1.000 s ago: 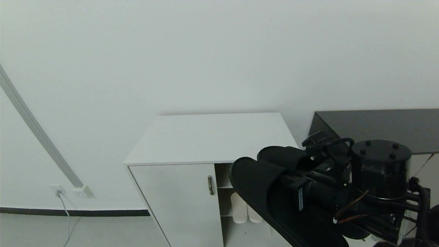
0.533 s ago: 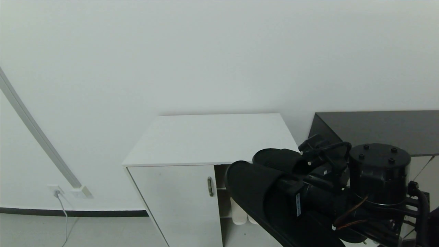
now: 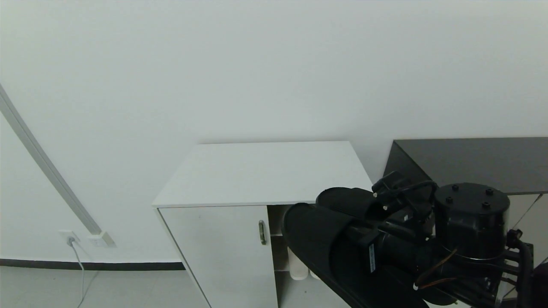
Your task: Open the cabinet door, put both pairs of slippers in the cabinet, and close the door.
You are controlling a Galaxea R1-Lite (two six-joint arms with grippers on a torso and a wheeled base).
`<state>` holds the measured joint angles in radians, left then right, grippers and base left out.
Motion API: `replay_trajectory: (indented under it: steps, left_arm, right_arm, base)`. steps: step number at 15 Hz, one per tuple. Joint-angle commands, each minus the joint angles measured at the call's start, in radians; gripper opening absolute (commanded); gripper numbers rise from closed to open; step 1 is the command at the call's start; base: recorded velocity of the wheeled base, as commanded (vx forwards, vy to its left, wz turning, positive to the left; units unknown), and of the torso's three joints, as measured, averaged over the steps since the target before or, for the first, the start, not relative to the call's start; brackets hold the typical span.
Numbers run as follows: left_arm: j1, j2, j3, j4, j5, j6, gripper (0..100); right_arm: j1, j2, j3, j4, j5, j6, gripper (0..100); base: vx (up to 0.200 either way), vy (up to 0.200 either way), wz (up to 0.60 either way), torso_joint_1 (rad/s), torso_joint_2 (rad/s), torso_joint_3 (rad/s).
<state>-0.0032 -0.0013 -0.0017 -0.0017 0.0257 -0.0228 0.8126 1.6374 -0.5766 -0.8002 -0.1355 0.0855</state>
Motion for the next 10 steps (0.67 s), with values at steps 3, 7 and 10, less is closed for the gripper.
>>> replay_trajectory:
  steps: [3,7,10]
  left_arm:
    - [0.0,0.001,0.0,0.0,0.0,0.0,0]
    - [0.0,0.001,0.0,0.0,0.0,0.0,0]
    - [0.0,0.001,0.0,0.0,0.0,0.0,0]
  right_arm:
    - [0.0,0.005,0.001,0.001,0.001,0.0,0]
    - [0.002,0.012,0.001,-0.001,0.001,0.0,0]
    - [0.007,0.012,0.001,-0.001,0.001,0.0,0]
  base:
    - [0.0,0.0,0.0,-0.142,0.33,0.176]
    - [0.0,0.0,0.0,-0.192,0.45,0.253]
    - [0.0,0.0,0.0,-0.232,0.56,0.315]
